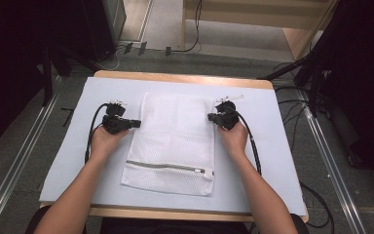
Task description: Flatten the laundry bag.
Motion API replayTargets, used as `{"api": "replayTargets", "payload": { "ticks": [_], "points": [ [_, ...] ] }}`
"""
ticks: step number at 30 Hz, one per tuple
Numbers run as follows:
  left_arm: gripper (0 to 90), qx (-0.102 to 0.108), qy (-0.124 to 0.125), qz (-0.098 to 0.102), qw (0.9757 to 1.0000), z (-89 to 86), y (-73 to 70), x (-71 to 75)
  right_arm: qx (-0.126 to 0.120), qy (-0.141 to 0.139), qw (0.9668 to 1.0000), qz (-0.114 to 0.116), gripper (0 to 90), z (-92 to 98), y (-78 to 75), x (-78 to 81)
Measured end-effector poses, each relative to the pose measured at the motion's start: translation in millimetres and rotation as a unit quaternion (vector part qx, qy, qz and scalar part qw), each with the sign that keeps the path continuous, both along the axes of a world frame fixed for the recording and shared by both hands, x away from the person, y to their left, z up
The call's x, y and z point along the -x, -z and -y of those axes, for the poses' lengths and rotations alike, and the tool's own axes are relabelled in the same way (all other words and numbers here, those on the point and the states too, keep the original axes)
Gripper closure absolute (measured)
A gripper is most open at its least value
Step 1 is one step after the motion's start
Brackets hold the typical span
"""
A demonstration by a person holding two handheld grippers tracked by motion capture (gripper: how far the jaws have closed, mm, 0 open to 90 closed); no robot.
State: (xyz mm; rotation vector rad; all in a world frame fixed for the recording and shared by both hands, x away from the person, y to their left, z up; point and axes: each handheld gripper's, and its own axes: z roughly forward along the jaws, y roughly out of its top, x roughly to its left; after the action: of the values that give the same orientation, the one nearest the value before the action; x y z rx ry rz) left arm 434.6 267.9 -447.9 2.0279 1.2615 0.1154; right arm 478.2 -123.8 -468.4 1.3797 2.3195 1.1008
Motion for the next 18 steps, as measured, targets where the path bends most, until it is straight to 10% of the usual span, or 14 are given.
{"api": "replayTargets", "payload": {
  "ticks": [7,18],
  "points": [
    [73.1,0.007,0.012,-0.004,0.9999,2.6,-0.6,0.5,0.005,-0.007,0.9999,0.012,68.5,1.2,-1.0,2.8],
    [55.3,0.016,0.038,0.004,0.9991,2.7,-17.3,9.0,-0.017,-0.017,0.9994,0.025,66.2,10.8,-21.1,24.5]
  ]
}}
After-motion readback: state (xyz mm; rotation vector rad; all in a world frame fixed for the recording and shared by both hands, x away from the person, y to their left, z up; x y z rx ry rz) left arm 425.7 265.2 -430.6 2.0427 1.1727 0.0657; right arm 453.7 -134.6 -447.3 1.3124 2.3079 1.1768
